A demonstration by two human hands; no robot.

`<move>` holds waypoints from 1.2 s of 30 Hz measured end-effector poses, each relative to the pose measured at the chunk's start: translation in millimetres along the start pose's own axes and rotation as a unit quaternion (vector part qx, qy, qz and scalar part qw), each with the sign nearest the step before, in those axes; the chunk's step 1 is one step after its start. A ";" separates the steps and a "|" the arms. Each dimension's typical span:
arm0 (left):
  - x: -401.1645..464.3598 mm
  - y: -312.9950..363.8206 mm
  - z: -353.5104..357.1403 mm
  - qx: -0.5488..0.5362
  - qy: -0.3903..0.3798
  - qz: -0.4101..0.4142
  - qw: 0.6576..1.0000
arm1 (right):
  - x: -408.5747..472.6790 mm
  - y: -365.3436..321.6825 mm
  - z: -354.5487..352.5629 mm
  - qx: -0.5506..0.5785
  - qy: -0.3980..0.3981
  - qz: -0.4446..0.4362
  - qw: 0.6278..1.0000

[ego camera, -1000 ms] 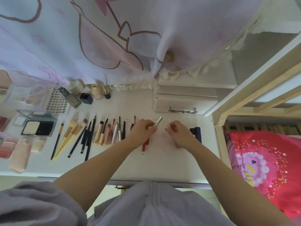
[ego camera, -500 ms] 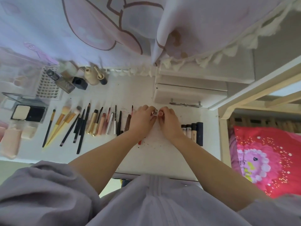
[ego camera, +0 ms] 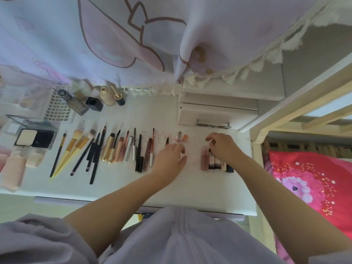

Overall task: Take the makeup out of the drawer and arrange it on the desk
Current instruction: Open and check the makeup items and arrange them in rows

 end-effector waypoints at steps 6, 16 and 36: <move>18.0 41.2 50.8 0.124 -0.121 -0.018 0.985 | 9.0 -11.7 24.5 -0.088 -0.024 -0.006 0.996; 13.2 11.0 58.9 0.036 -0.126 -0.119 0.984 | 4.6 -26.3 48.3 -0.117 -0.045 0.008 0.992; -40.5 0.2 -10.7 -0.035 -0.112 0.098 0.988 | -77.7 -49.9 38.9 0.177 -0.064 0.097 0.977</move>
Point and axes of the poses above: each hand's wrist, its own x-axis towards the middle knuckle, its own z-axis out of the palm, y = z × x, the point moved 7 cm from there along x, towards the middle knuckle, and after that the axes turned 8 degrees about x, right-handed, at the moved point
